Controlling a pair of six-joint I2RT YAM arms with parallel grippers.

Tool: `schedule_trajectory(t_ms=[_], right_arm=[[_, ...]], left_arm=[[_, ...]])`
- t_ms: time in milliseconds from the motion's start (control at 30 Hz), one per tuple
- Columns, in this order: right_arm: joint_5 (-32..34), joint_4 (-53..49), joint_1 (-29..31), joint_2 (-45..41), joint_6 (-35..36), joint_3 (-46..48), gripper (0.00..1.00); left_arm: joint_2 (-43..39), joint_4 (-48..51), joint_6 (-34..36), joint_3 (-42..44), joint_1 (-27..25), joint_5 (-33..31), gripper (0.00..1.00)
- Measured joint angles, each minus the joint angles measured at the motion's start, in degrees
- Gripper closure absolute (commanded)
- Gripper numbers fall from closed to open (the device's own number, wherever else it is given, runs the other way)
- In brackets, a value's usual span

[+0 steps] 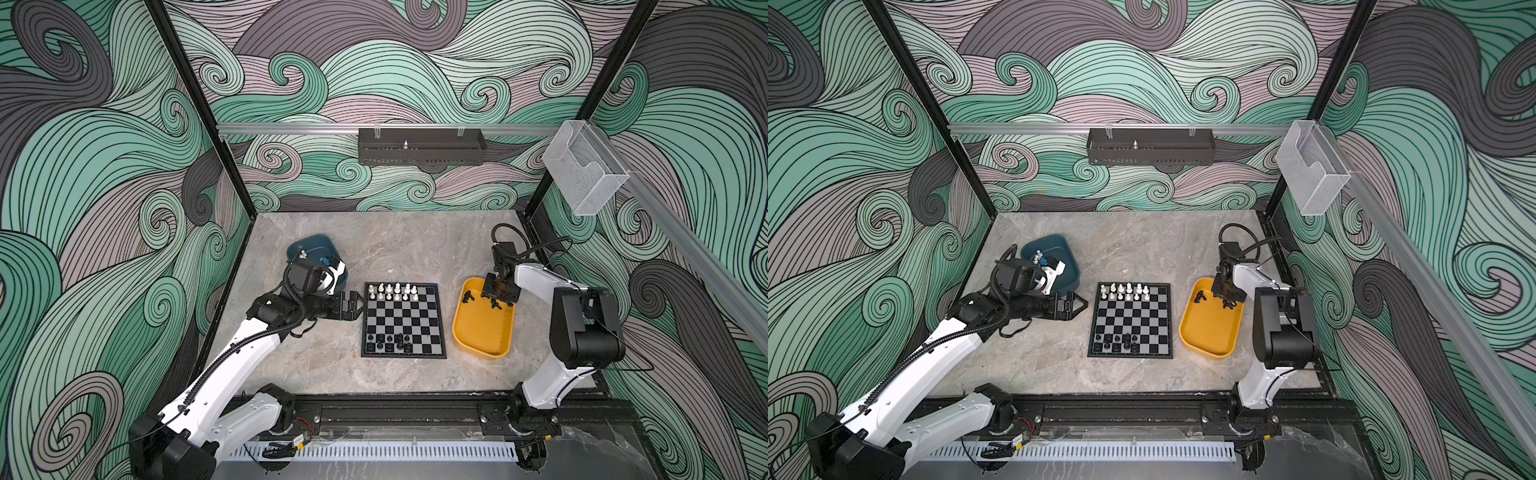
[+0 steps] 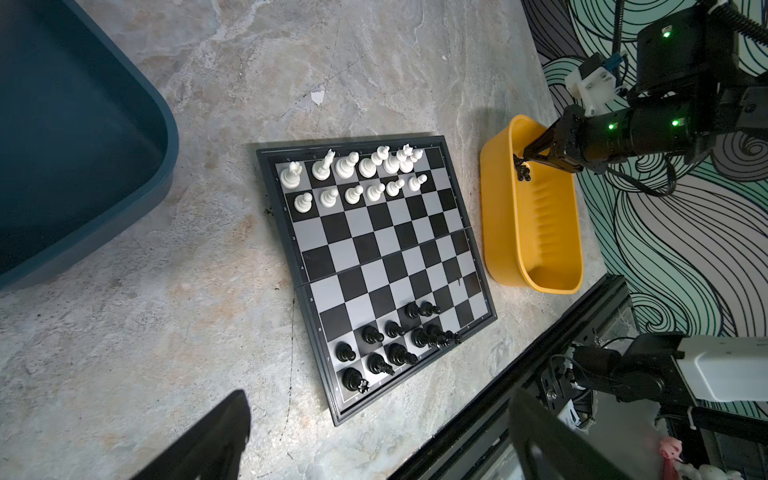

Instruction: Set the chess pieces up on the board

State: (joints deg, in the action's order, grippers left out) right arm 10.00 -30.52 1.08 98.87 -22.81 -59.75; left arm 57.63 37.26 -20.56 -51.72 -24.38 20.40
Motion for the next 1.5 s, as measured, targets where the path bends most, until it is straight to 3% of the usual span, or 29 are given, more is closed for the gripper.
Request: schedule_trajectory(t_ms=[467, 700, 867, 1100, 1300, 1500], right_arm=[[-3.06, 0.11, -0.46, -0.24, -0.31, 0.02, 0.98], [-4.46, -3.87, 2.36, -16.61, -0.83, 0.46, 0.99], [-6.21, -9.29, 10.84, -27.17, -0.55, 0.42, 0.99], [-8.98, -14.34, 31.47, -30.27, -1.81, 2.45, 0.99], [-7.85, -12.13, 44.22, -20.74, -5.25, 3.21, 0.99], [-7.32, -9.07, 49.77, -8.79, -7.04, 1.38, 0.99]], left_arm=[[-0.15, -0.02, -0.02, 0.00, 0.31, 0.00, 0.02], [-1.22, 0.02, 0.02, 0.00, 0.37, -0.11, 0.02], [-3.85, 0.55, -0.09, 0.07, 0.37, -0.46, 0.01], [-10.03, 3.50, -0.63, 1.38, 0.37, -1.27, 0.01], [-13.16, 5.01, -0.90, 4.28, 0.42, -3.28, 0.01], [-11.72, 5.38, -0.90, 4.52, 0.74, -3.43, 0.01]])
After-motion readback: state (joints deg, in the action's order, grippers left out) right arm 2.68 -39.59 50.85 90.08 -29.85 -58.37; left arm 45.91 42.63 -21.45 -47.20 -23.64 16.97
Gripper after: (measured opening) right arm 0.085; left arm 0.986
